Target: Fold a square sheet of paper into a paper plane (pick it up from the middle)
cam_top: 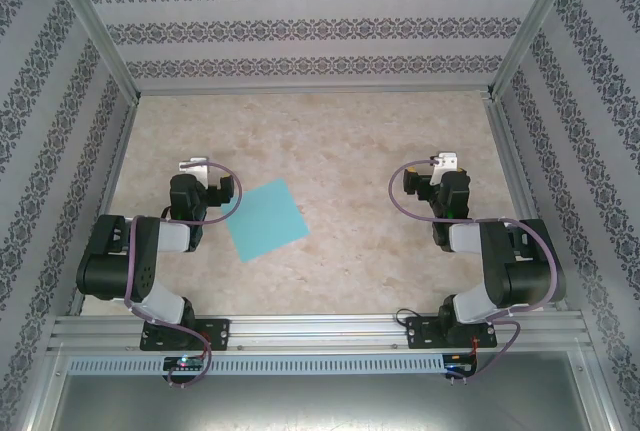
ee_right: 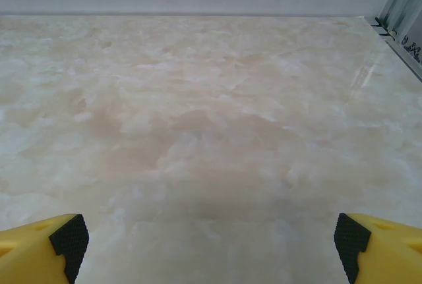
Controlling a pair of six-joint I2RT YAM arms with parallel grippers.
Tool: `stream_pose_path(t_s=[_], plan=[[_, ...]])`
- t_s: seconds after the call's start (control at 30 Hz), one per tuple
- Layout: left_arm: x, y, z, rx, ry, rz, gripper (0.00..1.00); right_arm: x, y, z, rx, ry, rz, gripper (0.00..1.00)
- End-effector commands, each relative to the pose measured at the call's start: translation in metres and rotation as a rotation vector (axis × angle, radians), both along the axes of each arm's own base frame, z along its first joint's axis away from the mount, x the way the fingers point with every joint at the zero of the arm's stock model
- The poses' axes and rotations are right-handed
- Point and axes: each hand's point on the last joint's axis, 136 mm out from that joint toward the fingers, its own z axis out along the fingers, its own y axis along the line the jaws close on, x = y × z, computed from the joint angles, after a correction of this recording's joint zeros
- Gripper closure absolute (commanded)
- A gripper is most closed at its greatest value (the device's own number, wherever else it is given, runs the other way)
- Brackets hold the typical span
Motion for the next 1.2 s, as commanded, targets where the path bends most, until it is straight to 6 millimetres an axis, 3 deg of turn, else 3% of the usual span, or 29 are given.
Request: stream_pose_path(t_s=[0.0,0.8,0.93,1.0,1.07,1.17], plan=[[0.005,-0.001,0.004,0.011,-0.009,-0.014,0.0,0.006,0.001,0.009,0.007,-0.028,0.011,0.02],[0.005,0.005,0.007,0.008,-0.014,0.015,0.0,0.005,0.001,0.012,0.006,-0.035,0.016,0.02],[0.005,0.018,0.027,0.017,0.035,0.102,0.0,0.009,-0.006,0.029,-0.01,0.069,-0.038,0.02],[0.006,0.027,0.037,0.012,0.061,0.159,0.0,0.014,-0.007,0.05,-0.028,0.08,-0.075,0.02],[0.006,0.033,0.047,-0.012,0.088,0.211,0.0,0.017,0.003,0.073,-0.015,0.071,-0.072,0.02],[0.004,0.033,0.064,-0.101,0.141,0.266,0.0,0.014,0.024,0.092,0.063,0.149,-0.08,0.02]])
